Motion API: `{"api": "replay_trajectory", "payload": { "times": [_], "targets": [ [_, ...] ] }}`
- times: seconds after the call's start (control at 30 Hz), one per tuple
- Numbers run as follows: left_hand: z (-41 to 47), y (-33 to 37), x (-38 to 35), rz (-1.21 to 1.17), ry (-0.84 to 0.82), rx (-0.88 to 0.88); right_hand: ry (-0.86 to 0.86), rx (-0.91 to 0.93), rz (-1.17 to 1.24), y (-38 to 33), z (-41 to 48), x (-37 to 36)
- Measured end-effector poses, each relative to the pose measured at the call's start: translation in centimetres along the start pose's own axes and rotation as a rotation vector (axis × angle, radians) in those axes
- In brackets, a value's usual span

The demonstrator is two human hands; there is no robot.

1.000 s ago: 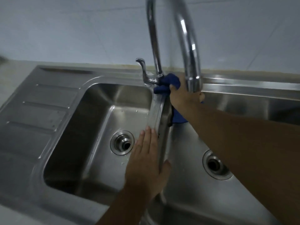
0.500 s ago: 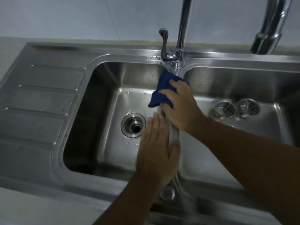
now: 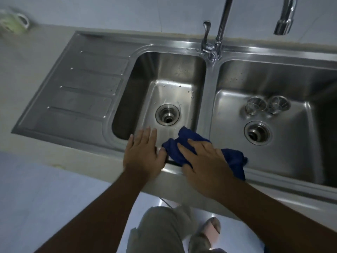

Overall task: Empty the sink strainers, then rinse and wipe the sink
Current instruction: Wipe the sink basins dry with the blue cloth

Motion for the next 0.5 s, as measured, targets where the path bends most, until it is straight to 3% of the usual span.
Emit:
{"api": "replay_trajectory", "payload": {
  "times": [0.17,0.23,0.3,0.5],
  "targets": [
    [-0.3,0.4,0.4,-0.172,-0.071,-0.121,0.046,0.172,-0.259,-0.1,-0.1,1.8],
    [-0.6,-0.6,1.3,-0.243,-0.081,-0.167,0.080,0.195,-0.163,-0.2,0.6,2.4],
    [-0.4,-3.8,3.1,-0.202,-0.045,-0.170,0.126,0.180,-0.066,-1.1,1.1,1.9],
    [3.9,-18.1,9.9,-0.049,0.046,-0.065,0.067,0.173,-0.106,-9.7,6.4,-0.8]
  ]
}}
Point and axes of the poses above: each hand's wrist, its own z-axis towards the middle knuckle, its own x-axis out of the back of the hand, y = z × x, the point moved 10 cm from there along z, towards the middle knuckle, and after that the axes turned 10 degrees about -z, right-handed, at the moved point
